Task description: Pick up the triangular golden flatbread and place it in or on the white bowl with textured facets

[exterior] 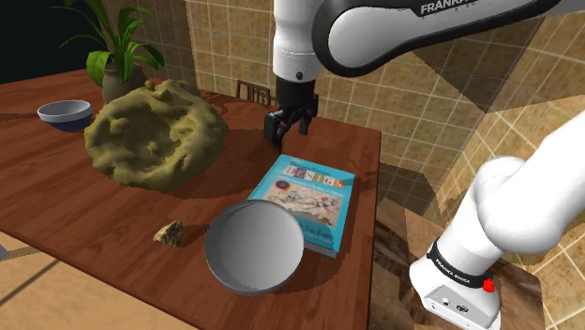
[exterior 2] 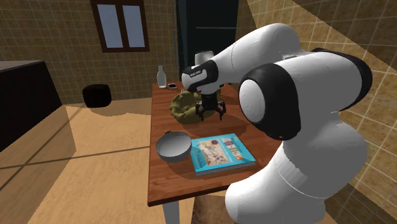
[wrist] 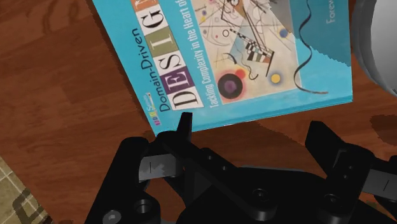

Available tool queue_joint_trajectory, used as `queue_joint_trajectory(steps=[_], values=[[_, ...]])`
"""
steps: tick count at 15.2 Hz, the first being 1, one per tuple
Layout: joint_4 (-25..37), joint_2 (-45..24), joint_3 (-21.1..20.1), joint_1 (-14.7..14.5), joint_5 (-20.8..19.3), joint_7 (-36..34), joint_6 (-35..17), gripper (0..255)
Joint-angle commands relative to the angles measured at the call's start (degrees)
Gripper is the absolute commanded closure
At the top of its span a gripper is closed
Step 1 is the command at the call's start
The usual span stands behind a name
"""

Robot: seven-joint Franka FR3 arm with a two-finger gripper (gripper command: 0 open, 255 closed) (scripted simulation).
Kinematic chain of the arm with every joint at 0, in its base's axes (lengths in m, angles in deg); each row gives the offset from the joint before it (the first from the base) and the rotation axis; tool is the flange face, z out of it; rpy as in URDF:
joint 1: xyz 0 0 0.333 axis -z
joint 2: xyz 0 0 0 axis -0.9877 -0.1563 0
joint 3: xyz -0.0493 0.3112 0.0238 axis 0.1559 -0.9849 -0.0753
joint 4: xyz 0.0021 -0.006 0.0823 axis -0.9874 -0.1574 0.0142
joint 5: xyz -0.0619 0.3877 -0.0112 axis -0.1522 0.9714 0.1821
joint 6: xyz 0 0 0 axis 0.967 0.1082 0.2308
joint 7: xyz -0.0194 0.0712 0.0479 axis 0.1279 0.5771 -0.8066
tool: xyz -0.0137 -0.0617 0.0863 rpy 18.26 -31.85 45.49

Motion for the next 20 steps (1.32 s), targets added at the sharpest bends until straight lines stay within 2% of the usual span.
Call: queue_joint_trajectory(steps=[1, 6, 11, 15, 20], values=[[2.39, -3.61, -2.05, -0.54, -1.02, -2.54, -0.55, 0], [9.93, -13.92, -6.28, -2.05, -5.38, -8.8, -1.02, 0], [19.2, -25.13, -8.98, -5.08, -11.19, -14.93, 0.25, 0], [28.03, -34.5, -9.75, -8.93, -15.97, -18.93, 2.52, 0], [41.35, -46.57, -9.2, -15.29, -21.08, -21.95, 6.7, 0]])
